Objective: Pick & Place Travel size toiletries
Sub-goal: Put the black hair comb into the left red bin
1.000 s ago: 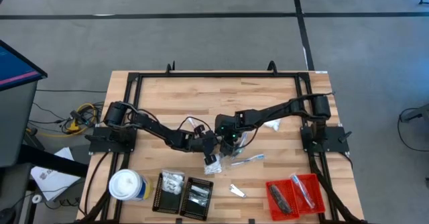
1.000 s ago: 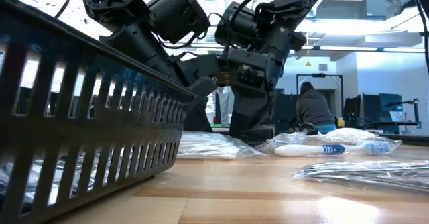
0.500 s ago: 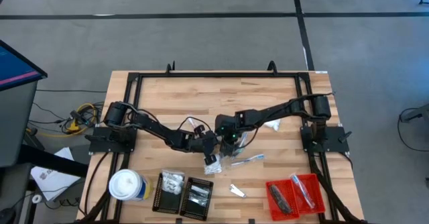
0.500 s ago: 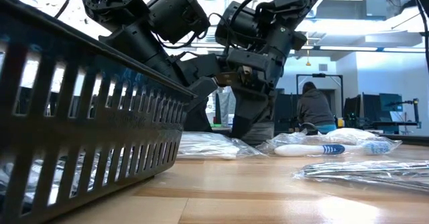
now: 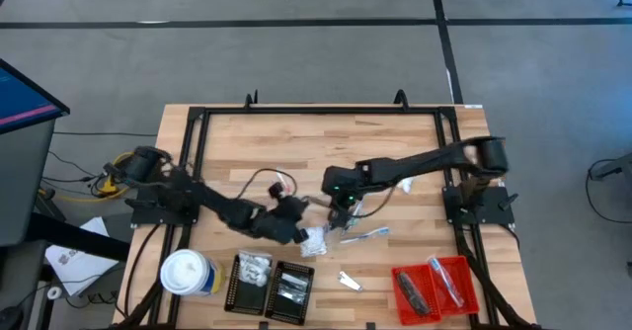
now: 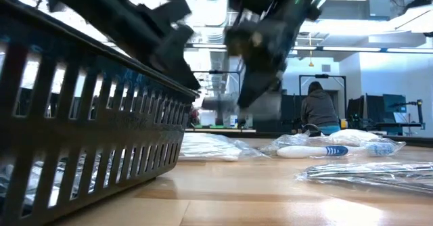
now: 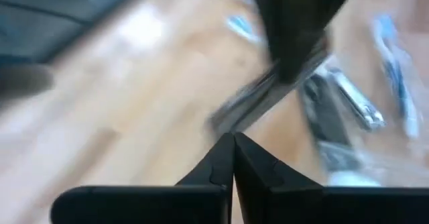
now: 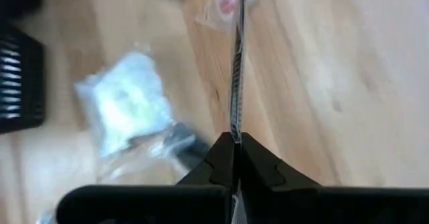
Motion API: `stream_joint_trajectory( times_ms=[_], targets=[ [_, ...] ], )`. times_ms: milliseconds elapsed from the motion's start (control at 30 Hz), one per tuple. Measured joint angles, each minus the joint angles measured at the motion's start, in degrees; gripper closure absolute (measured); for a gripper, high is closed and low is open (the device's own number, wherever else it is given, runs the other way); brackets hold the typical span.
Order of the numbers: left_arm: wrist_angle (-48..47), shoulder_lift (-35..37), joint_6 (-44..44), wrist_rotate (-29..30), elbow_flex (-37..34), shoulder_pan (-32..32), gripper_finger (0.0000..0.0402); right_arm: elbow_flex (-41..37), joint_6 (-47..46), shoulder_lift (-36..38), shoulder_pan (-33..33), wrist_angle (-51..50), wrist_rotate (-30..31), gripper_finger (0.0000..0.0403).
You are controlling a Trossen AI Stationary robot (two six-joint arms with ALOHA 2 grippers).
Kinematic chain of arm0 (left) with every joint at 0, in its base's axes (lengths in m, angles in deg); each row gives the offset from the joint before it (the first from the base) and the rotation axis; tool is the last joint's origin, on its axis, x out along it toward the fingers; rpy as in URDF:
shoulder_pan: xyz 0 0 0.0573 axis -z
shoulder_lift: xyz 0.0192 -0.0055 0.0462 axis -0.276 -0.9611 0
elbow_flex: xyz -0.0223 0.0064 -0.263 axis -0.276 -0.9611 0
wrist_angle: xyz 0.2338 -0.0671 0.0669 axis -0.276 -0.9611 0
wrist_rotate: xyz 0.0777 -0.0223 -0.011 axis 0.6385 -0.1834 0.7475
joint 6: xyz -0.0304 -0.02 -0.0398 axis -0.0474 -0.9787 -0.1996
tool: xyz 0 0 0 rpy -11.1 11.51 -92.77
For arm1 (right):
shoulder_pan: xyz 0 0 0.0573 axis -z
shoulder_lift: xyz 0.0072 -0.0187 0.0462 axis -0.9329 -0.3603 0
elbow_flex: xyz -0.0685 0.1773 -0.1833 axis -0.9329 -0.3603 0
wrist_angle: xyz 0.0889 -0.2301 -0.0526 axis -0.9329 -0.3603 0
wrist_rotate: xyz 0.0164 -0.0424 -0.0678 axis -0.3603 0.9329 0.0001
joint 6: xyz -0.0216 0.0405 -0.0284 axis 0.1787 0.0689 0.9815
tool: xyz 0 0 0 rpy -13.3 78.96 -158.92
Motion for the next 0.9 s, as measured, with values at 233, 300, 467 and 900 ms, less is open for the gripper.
stream_joint_trajectory(
  times_ms=[233,300,467,900],
  targets=[
    [0.9,13.8,-1.8,14.1,-7.8,6.2,0.0400,0.0,-13.6,16.7,-12.7,-12.3,11.0,0.0401],
    [2.5,16.6,-1.8,14.5,-9.5,6.4,0.0400,0.0,-20.9,20.3,-19.3,-15.7,14.2,0.0402],
    [3.0,18.5,-2.2,14.3,-11.4,6.3,0.0400,0.1,-46.4,22.4,-36.7,-24.2,20.6,0.0402],
    [4.7,18.4,-2.4,12.9,-11.4,6.0,0.0400,3.5,-87.2,6.2,-60.4,-26.9,18.3,0.0403]
  ],
)
